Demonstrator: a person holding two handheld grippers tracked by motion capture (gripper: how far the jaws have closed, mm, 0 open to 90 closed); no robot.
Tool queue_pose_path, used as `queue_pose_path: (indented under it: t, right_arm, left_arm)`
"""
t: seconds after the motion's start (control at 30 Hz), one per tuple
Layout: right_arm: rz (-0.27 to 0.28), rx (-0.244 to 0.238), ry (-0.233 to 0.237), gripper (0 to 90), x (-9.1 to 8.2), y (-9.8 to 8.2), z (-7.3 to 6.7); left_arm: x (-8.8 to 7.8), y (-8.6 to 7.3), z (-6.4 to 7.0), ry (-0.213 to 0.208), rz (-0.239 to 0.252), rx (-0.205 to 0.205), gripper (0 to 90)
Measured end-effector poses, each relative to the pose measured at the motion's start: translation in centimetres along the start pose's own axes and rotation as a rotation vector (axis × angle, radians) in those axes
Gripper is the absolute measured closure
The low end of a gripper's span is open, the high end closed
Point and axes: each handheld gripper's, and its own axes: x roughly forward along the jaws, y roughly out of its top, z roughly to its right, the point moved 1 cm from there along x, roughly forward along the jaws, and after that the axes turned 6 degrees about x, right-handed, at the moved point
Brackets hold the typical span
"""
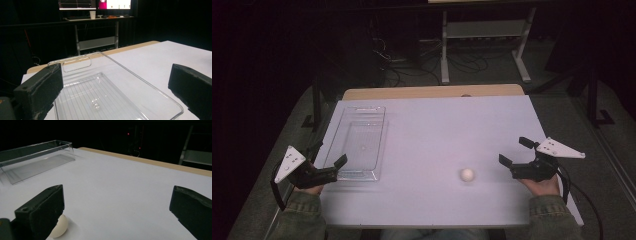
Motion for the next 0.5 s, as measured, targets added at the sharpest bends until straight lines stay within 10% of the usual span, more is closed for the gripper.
queue_pose_path:
  t: [0.5]
  right_arm:
    - [-0.005,0.012,-0.001,0.0,0.01,-0.23,-0.13]
  left_arm:
    - [0.09,0.42,0.20,-0.009,-0.004,0.014,0.0]
